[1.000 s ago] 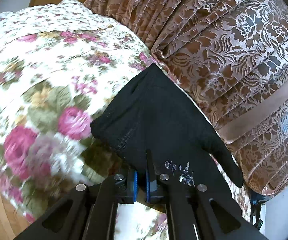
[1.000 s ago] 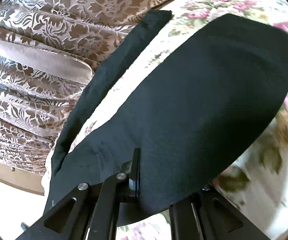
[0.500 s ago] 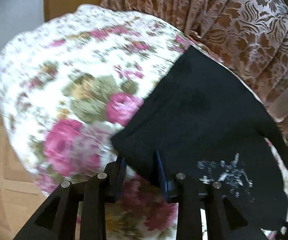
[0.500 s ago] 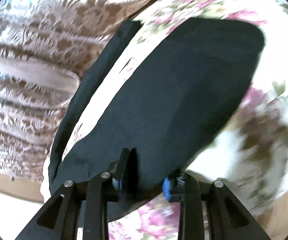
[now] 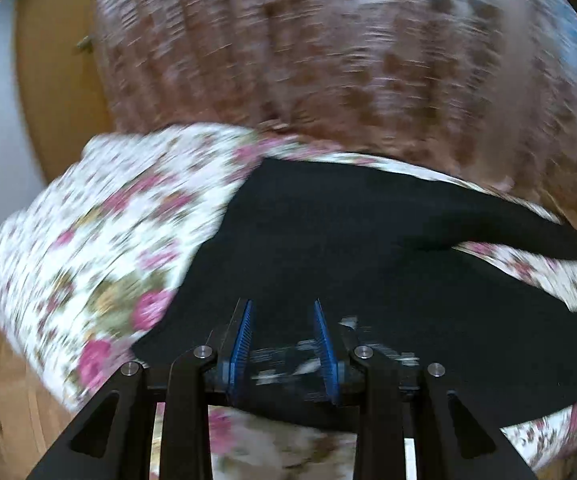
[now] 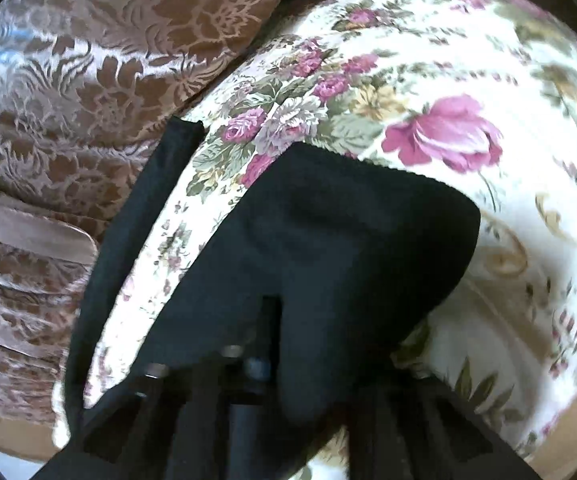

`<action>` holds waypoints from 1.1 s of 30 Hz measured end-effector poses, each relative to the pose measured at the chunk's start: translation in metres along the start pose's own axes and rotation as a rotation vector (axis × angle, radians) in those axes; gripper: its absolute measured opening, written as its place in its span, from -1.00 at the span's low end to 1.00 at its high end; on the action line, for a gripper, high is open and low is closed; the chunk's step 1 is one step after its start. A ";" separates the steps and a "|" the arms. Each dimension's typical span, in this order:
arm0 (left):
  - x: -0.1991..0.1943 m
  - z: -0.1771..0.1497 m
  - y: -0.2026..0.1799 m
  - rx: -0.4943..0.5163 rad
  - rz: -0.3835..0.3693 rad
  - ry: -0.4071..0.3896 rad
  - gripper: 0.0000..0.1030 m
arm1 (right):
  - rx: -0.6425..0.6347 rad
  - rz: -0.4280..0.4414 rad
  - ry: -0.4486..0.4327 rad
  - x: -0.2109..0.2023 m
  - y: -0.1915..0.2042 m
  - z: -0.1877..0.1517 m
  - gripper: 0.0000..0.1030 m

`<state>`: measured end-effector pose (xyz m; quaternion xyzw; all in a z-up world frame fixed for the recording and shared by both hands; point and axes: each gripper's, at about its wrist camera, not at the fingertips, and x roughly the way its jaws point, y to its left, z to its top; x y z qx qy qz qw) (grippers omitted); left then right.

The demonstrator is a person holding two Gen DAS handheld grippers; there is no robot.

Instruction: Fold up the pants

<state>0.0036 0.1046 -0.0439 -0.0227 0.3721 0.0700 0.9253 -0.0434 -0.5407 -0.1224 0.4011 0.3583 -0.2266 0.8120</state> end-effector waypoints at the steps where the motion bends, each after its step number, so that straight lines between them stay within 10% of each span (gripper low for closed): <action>1: 0.000 0.002 -0.014 0.032 -0.012 -0.011 -0.40 | -0.014 -0.007 -0.004 -0.001 0.002 0.000 -0.83; 16: 0.000 -0.006 -0.095 0.217 -0.165 -0.016 -0.40 | -0.081 -0.109 -0.044 -0.014 -0.007 -0.010 -0.82; 27: 0.011 -0.011 -0.085 0.191 -0.172 0.015 -0.40 | -0.149 -0.329 -0.200 -0.072 0.008 -0.009 0.03; 33: 0.026 -0.012 -0.061 0.116 -0.108 0.055 -0.40 | -0.311 -0.170 -0.176 -0.082 0.067 -0.035 0.03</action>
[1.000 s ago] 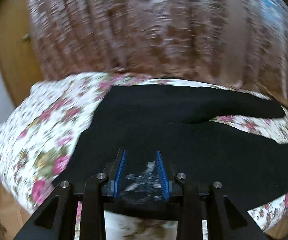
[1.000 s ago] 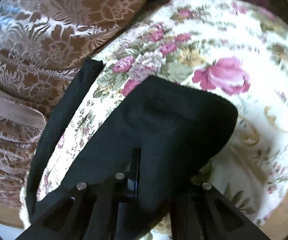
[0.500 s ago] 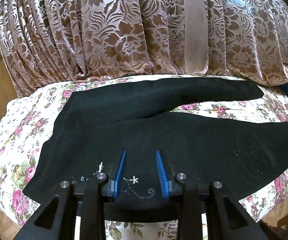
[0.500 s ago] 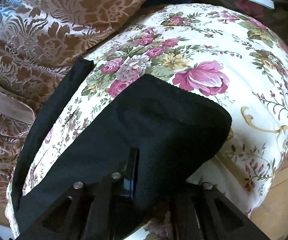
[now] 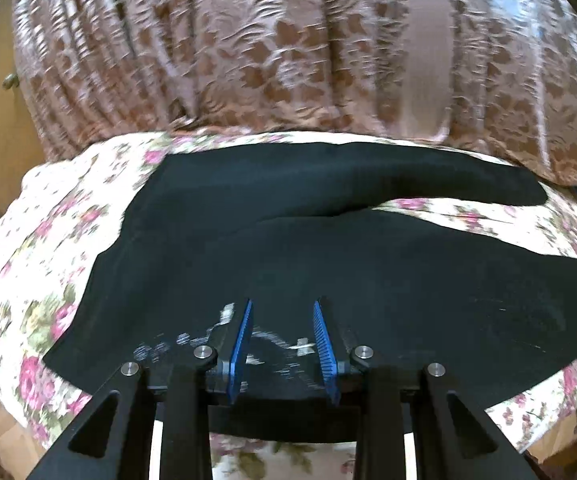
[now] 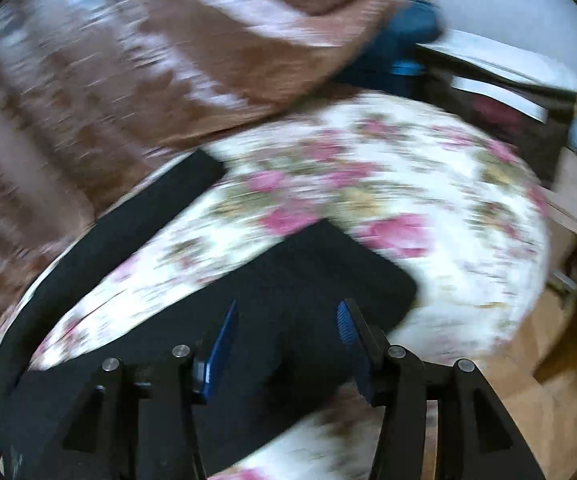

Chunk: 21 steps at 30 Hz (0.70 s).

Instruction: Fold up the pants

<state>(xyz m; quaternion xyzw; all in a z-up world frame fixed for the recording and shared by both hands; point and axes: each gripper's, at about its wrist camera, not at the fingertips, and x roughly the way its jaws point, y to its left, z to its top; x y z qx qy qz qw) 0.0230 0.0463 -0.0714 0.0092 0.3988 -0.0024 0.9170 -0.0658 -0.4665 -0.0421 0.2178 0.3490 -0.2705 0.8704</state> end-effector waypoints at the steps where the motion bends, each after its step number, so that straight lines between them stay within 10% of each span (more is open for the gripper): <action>1: 0.002 -0.001 0.006 -0.018 0.015 0.009 -0.40 | -0.040 0.058 0.021 0.002 0.020 -0.005 0.03; 10: 0.004 -0.009 0.082 -0.196 0.173 0.036 -0.40 | -0.302 0.413 0.228 0.031 0.178 -0.078 0.03; 21: 0.011 -0.014 0.129 -0.269 0.235 0.066 -0.40 | -0.429 0.494 0.349 0.052 0.254 -0.128 0.03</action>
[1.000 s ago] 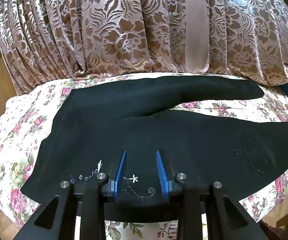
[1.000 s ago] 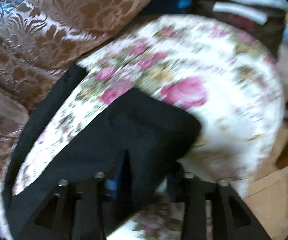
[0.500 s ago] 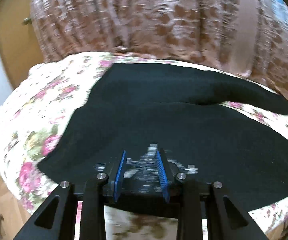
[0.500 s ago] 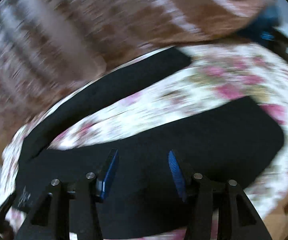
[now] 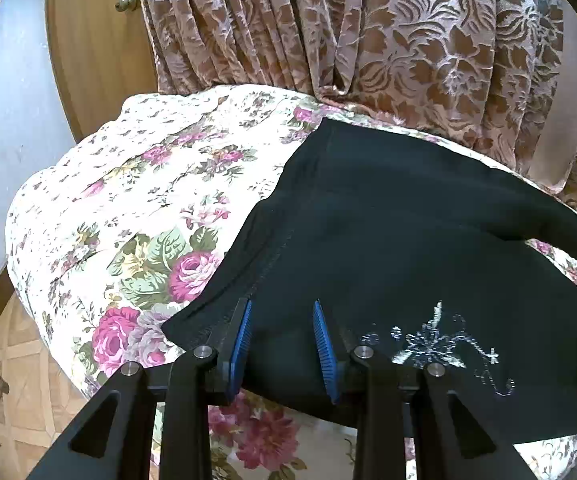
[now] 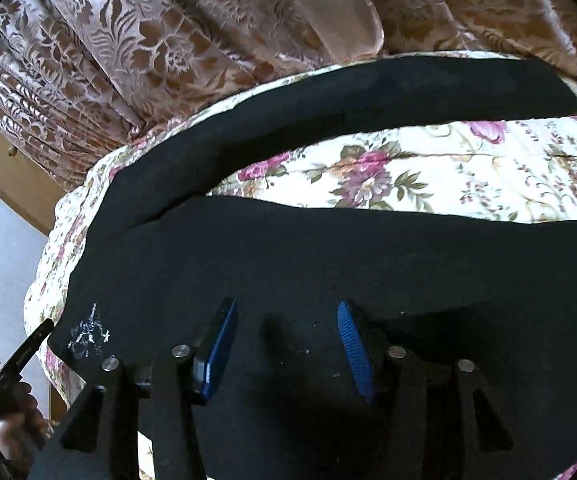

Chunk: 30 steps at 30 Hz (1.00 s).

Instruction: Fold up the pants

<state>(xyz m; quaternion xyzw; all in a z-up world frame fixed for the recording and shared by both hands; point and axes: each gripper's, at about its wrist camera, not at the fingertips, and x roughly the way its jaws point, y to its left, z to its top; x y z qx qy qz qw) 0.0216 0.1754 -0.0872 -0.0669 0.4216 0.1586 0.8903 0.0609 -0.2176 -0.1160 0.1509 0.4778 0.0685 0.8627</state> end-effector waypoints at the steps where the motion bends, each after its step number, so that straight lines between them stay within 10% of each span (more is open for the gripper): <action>1: 0.001 0.001 0.001 -0.002 0.000 0.005 -0.40 | 0.005 -0.005 0.009 0.003 -0.002 0.000 0.03; 18: 0.079 0.139 -0.028 0.001 -0.243 0.092 -0.29 | -0.010 -0.023 0.037 0.019 -0.011 0.005 0.07; 30: 0.190 0.208 -0.039 -0.090 -0.227 0.186 -0.04 | -0.012 -0.022 0.045 0.027 -0.006 0.009 0.26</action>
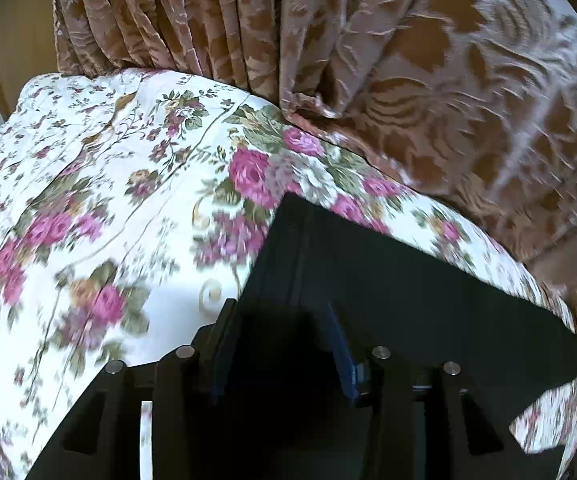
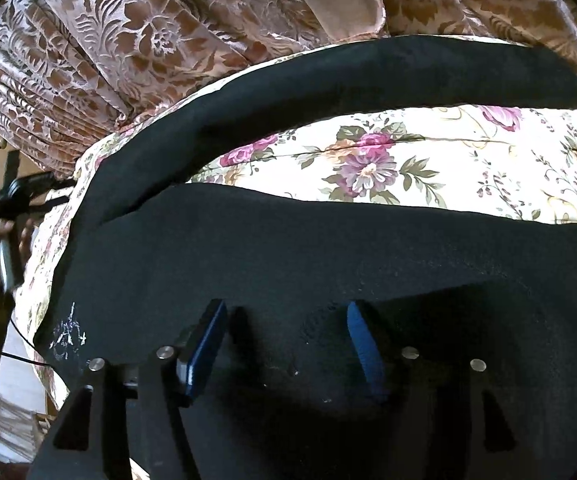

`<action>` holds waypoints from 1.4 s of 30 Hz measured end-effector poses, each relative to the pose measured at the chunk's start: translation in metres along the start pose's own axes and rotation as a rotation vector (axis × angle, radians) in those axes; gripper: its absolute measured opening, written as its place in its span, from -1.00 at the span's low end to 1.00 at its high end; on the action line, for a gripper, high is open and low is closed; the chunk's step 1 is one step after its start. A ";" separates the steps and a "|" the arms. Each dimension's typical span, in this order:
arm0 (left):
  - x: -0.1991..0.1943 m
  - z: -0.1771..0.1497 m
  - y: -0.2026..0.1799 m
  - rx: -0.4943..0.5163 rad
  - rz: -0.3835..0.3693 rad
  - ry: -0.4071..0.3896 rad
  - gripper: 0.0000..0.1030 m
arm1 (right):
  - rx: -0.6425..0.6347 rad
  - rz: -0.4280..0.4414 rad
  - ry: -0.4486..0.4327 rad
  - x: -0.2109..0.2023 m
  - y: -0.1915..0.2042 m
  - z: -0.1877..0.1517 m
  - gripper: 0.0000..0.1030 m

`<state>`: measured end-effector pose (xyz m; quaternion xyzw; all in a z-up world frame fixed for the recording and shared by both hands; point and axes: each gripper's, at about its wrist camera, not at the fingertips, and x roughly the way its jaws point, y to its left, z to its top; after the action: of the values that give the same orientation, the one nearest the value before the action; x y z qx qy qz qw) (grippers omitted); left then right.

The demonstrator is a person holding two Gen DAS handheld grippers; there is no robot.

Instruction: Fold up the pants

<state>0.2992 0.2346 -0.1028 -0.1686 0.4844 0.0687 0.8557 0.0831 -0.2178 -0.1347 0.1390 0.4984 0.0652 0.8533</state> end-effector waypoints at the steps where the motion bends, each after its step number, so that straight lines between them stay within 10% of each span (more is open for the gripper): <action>1: 0.006 0.005 0.001 -0.007 -0.006 0.006 0.05 | -0.003 -0.004 -0.001 0.000 0.000 0.000 0.28; 15: 0.086 0.055 0.003 -0.111 -0.056 0.104 0.04 | -0.094 -0.076 0.001 0.008 0.019 -0.003 0.54; 19: 0.086 0.051 -0.005 -0.050 -0.049 0.077 -0.59 | -0.104 -0.088 -0.002 0.008 0.020 -0.005 0.54; 27: 0.011 0.012 -0.037 0.093 -0.111 -0.117 -0.78 | -0.109 -0.098 -0.008 0.007 0.021 -0.006 0.55; 42: -0.141 -0.131 -0.090 0.456 0.026 -0.396 -0.78 | -0.130 -0.100 -0.005 0.010 0.025 -0.007 0.58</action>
<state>0.1460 0.1105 -0.0247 0.0509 0.3131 0.0006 0.9483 0.0828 -0.1900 -0.1391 0.0583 0.4972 0.0543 0.8639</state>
